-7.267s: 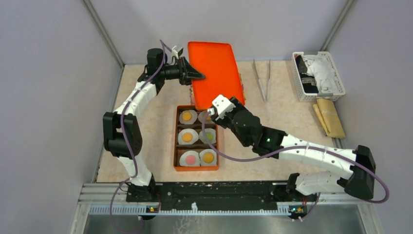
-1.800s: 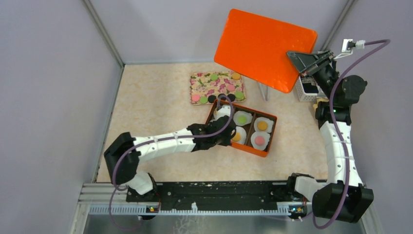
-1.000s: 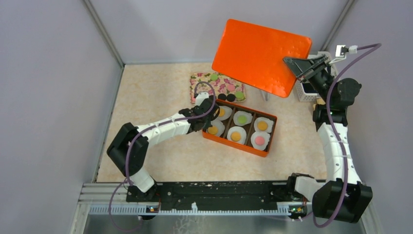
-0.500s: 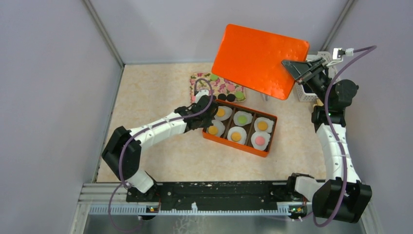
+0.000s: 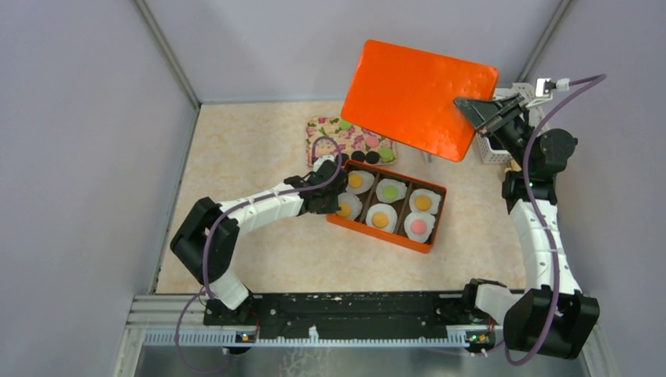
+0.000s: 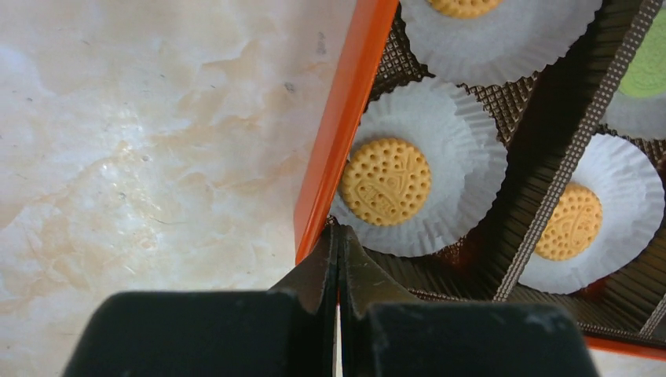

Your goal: Pack the cookies

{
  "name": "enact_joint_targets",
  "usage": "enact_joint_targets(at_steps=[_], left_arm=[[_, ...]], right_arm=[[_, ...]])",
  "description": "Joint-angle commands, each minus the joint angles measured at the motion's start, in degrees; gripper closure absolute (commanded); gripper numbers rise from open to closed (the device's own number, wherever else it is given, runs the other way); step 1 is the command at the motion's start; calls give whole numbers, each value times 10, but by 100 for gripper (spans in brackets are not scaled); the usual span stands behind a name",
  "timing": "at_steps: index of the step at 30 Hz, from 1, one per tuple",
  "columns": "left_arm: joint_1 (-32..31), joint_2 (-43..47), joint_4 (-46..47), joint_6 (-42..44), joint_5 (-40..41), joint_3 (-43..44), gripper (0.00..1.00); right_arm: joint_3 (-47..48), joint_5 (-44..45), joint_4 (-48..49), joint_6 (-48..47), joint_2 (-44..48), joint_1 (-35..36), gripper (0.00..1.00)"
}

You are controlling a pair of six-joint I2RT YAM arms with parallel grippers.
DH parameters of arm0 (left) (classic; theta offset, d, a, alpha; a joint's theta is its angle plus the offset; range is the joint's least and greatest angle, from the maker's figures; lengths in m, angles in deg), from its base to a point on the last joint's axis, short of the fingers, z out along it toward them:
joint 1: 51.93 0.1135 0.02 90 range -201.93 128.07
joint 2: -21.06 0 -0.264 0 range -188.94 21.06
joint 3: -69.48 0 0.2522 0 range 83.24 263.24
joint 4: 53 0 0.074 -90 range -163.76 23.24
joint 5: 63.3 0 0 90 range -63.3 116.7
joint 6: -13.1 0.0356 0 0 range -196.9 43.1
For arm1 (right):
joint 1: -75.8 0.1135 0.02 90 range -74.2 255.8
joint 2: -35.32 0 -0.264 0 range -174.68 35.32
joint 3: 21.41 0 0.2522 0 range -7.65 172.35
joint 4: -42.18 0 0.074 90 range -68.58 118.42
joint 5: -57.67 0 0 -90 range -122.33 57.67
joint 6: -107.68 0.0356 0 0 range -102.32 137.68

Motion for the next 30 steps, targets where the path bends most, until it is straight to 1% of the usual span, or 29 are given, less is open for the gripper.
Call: enact_joint_targets(at_steps=[1, 4, 8, 18, 21, 25, 28, 30], left_arm=[[36, 22, 5, -6, 7, -22, 100], [58, 44, -2, -8, 10, -48, 100], [76, 94, -16, -25, 13, -92, 100], [81, 235, -106, -88, 33, -185, 100], [81, 282, -111, -82, 19, -185, 100], [75, 337, -85, -46, -17, -158, 100], [48, 342, -62, -31, -48, -130, 100], [10, 325, -47, -30, -57, -119, 100]], right_arm=[[-2, 2, 62, 12, 8, -6, 100], [-4, 3, 66, 13, 5, -7, 100], [-9, 0, 81, 23, -4, -8, 100], [-33, -14, 138, 61, -33, -12, 100], [-37, -14, 149, 66, -39, -12, 100], [-39, -15, 160, 74, -40, -12, 100], [-34, -13, 147, 64, -32, -12, 100], [-24, -10, 123, 47, -23, -12, 100]])
